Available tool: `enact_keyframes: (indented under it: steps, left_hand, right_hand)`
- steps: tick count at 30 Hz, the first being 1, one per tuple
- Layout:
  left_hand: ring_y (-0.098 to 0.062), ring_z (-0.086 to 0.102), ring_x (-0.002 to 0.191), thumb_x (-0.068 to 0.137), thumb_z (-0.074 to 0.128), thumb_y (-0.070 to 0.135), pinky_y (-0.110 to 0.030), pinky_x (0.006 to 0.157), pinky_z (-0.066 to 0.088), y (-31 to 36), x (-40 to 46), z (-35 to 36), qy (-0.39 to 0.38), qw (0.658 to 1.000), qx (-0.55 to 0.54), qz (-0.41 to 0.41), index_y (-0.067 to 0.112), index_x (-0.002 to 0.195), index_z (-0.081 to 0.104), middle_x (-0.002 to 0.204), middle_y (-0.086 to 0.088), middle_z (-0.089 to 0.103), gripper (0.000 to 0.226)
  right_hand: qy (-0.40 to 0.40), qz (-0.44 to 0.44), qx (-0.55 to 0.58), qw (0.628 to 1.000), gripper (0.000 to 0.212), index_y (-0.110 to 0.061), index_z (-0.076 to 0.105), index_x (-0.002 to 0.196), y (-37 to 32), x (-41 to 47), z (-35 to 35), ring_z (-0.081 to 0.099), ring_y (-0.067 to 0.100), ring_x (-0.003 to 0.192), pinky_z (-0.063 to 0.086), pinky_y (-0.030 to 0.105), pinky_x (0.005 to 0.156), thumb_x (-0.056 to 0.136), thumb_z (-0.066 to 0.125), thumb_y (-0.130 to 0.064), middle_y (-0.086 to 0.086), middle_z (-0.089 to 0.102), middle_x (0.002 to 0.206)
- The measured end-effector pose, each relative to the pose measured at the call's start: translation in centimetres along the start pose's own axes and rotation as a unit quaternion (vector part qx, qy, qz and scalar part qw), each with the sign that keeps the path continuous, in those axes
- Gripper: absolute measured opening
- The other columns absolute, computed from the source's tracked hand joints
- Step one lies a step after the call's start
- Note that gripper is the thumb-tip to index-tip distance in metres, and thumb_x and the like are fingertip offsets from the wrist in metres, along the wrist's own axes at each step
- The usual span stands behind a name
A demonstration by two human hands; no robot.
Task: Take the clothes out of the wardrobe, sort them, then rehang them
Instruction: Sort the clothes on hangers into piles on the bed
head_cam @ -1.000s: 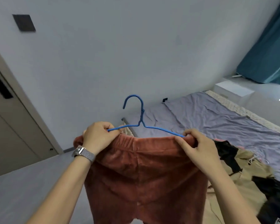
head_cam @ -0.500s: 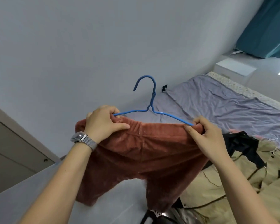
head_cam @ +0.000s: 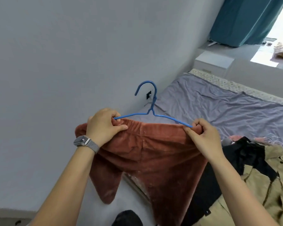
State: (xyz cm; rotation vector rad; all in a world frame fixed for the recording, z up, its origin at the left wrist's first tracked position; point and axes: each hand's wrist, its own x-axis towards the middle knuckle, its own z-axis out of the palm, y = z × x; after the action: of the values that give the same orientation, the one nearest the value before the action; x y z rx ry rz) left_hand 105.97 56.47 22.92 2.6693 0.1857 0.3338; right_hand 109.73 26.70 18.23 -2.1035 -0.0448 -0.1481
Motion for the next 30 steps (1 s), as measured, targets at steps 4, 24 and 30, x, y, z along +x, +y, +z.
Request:
enact_keyframes:
  steps: [4,24,30]
  left_hand:
    - [-0.012,0.049,0.070,0.065,0.080,0.037,-0.034,0.073,0.040,0.4,8.8,0.8,-0.008,0.998,-0.043,0.053,0.025,0.056,0.048,0.067,0.009,0.050,0.036]
    - [-0.014,0.051,0.064,0.068,0.076,0.013,-0.023,0.052,0.034,-0.9,40.4,33.9,-0.423,0.890,-0.056,0.163,0.022,0.060,0.053,0.057,0.009,0.050,0.026]
    - [-0.030,0.058,0.086,0.068,0.069,0.008,-0.033,0.076,0.043,-2.3,42.6,42.7,-0.415,0.891,-0.018,0.183,0.011,0.075,0.067,0.079,-0.011,0.065,0.008]
  right_hand:
    - [0.068,-0.009,-0.020,0.997,0.025,-0.022,0.048,0.069,-1.3,6.6,-0.3,0.044,0.007,0.058,0.037,0.031,0.059,0.078,0.071,-0.025,-0.008,0.047,0.061]
    - [0.120,0.286,-0.199,0.930,0.057,-0.003,0.045,0.129,16.2,24.2,10.9,0.041,0.031,0.125,0.028,0.033,0.106,0.075,0.060,-0.009,0.015,0.048,0.128]
    - [0.036,0.376,-0.169,0.910,0.051,-0.002,0.049,0.129,22.1,22.4,13.2,0.045,0.027,0.124,0.032,0.032,0.106,0.079,0.059,-0.006,0.015,0.051,0.129]
